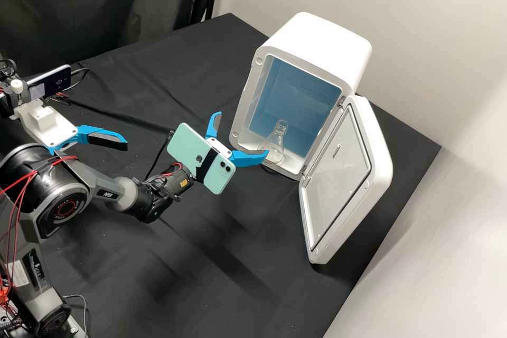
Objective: Take the flask out of the incubator
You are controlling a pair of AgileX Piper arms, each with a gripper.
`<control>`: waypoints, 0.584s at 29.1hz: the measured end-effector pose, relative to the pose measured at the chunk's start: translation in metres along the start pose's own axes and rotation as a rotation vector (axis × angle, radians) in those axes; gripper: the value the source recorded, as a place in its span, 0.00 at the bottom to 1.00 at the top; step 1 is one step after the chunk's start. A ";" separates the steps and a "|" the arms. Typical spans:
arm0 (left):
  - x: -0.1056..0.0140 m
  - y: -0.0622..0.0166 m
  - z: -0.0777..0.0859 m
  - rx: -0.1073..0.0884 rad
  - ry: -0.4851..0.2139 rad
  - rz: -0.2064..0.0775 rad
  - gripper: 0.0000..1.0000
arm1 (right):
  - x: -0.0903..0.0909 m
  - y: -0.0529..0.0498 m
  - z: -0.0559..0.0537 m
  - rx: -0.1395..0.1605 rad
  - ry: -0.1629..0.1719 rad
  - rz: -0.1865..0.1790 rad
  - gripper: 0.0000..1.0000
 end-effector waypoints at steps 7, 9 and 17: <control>0.000 0.0000 0.000 0.000 0.000 0.000 1.00 | 0.000 0.000 0.000 0.000 0.000 0.000 1.00; 0.000 0.0000 0.000 0.000 0.000 0.000 1.00 | 0.000 0.000 0.000 0.000 0.000 0.000 1.00; -0.002 -0.0046 -0.001 -0.001 0.002 -0.014 1.00 | 0.000 0.000 0.000 0.000 0.000 0.000 1.00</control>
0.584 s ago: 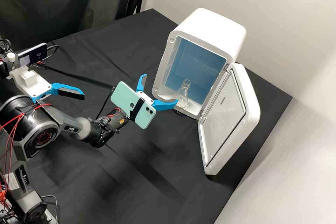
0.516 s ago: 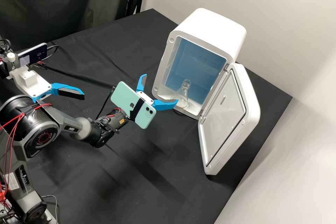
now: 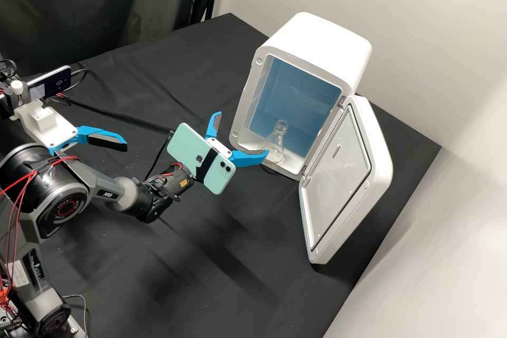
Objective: Take the flask out of the incubator
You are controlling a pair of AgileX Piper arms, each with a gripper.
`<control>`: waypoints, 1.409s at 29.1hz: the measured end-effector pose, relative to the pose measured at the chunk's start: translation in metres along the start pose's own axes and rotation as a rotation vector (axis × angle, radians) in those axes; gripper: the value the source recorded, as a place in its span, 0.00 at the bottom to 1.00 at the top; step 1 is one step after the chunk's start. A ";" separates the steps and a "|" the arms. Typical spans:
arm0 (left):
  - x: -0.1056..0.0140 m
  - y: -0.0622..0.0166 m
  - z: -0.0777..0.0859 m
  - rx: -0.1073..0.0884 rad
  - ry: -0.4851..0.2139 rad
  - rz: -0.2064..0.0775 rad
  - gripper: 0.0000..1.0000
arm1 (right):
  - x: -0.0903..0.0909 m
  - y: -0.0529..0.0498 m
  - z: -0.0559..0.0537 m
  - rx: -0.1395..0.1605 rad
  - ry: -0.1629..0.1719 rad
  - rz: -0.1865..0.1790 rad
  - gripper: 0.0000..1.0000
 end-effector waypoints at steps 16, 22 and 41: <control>-0.009 -0.0491 -0.035 -0.021 0.104 -0.163 1.00 | 0.000 0.000 0.000 0.000 0.000 0.000 1.00; -0.011 -0.0552 -0.061 -0.054 0.191 -0.180 1.00 | 0.000 0.000 0.000 0.000 0.000 0.000 1.00; -0.028 -0.0458 -0.120 -0.046 0.343 -0.154 1.00 | 0.000 0.000 0.000 0.000 0.000 0.000 1.00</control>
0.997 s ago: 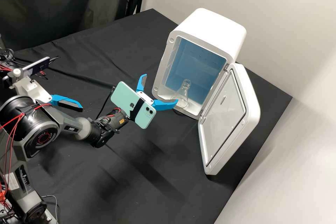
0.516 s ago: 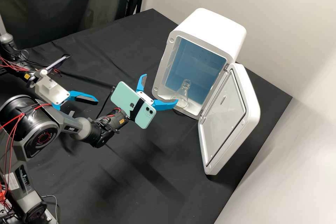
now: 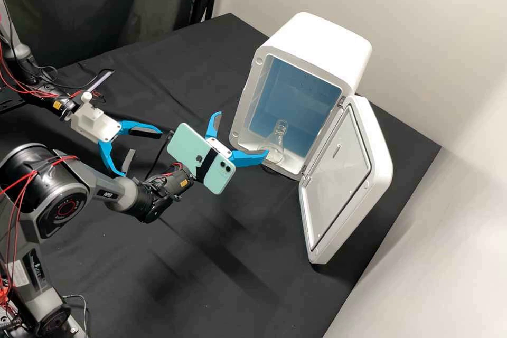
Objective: Take the flask out of the incubator
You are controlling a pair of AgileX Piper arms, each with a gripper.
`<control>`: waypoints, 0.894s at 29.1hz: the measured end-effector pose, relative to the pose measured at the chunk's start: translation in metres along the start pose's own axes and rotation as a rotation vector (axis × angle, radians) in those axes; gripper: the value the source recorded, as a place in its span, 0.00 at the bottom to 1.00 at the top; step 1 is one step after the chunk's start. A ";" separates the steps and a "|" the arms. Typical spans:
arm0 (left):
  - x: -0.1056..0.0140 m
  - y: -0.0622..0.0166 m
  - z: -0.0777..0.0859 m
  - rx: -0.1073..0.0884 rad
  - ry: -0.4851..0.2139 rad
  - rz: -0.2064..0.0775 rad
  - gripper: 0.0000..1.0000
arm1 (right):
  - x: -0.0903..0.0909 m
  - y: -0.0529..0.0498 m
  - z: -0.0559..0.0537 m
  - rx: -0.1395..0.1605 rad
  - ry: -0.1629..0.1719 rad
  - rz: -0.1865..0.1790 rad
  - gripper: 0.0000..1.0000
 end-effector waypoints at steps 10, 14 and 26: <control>-0.003 0.0043 -0.040 -0.011 0.104 0.017 1.00 | 0.000 0.000 0.000 0.000 0.000 0.000 1.00; -0.004 0.0016 -0.050 -0.021 0.137 0.010 1.00 | 0.000 0.000 0.000 0.000 0.000 0.000 1.00; -0.004 0.0002 -0.051 -0.011 0.126 0.002 1.00 | 0.000 0.000 0.000 0.000 0.000 0.000 1.00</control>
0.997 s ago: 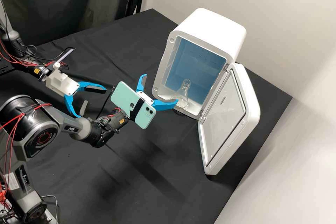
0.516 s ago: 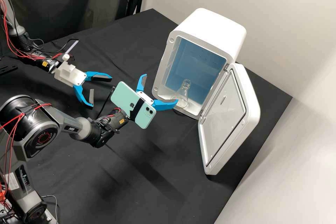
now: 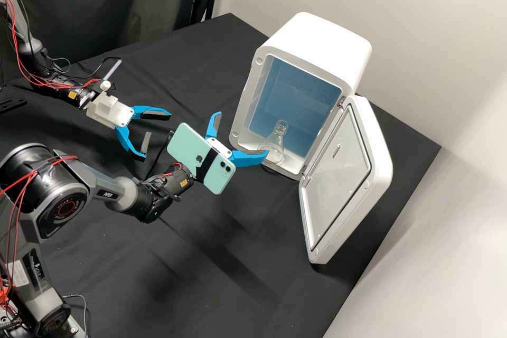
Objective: Take the flask out of the incubator
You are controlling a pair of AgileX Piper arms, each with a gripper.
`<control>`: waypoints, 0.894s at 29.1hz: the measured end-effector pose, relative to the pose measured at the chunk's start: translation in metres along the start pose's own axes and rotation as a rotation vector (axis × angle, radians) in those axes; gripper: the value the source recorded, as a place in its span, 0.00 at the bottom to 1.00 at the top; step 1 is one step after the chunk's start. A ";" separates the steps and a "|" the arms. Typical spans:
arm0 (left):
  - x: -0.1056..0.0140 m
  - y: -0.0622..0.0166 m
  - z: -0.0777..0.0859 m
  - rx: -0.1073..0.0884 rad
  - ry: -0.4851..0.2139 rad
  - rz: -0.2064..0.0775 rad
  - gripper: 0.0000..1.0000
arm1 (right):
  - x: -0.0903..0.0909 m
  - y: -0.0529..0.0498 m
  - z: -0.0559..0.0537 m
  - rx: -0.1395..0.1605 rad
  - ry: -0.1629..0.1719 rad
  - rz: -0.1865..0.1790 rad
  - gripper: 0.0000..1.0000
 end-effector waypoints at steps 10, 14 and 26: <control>0.000 0.0000 0.000 0.001 -0.002 0.000 1.00 | 0.000 0.000 0.000 0.000 0.000 0.000 1.00; 0.000 0.0000 0.000 0.001 -0.002 0.000 1.00 | 0.000 0.000 0.000 0.000 0.000 0.000 1.00; -0.001 0.0026 0.002 0.004 -0.007 0.010 1.00 | 0.000 0.000 0.000 0.000 0.000 0.000 1.00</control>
